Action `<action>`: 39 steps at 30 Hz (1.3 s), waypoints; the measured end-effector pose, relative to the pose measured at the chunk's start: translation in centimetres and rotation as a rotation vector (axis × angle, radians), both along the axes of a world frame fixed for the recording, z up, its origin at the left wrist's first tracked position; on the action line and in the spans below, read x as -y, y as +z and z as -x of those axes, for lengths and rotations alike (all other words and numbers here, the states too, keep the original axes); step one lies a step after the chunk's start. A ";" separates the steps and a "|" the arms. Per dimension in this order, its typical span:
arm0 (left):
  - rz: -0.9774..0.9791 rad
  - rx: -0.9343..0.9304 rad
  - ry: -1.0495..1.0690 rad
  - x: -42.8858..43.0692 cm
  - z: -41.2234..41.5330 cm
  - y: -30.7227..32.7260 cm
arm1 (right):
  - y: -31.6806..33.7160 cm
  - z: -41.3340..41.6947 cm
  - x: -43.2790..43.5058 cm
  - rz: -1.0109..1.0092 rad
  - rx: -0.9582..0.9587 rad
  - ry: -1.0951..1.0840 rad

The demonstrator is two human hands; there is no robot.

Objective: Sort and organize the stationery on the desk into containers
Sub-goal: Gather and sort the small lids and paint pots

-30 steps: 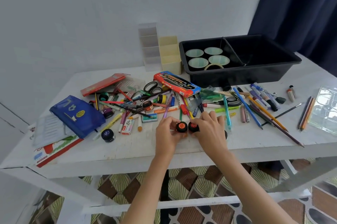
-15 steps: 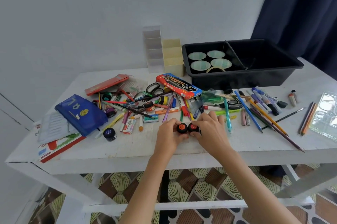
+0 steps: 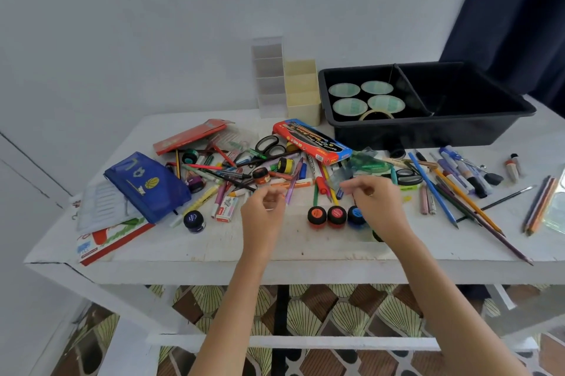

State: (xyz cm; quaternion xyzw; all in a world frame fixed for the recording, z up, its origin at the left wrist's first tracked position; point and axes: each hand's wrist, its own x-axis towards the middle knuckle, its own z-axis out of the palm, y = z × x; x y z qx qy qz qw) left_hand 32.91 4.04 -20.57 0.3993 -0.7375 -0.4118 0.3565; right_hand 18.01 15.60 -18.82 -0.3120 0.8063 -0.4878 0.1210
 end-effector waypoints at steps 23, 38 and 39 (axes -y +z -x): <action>-0.101 -0.021 0.200 8.1 -1.5 -1.5 | -4.1 -4.3 17.6 -0.327 -0.316 0.306; -0.032 0.054 -0.047 8.4 4.7 -0.9 | -1.3 0.5 10.7 0.057 -0.232 0.127; -0.016 0.090 -0.082 8.5 5.3 -1.0 | -1.2 1.0 10.1 0.053 -0.228 0.101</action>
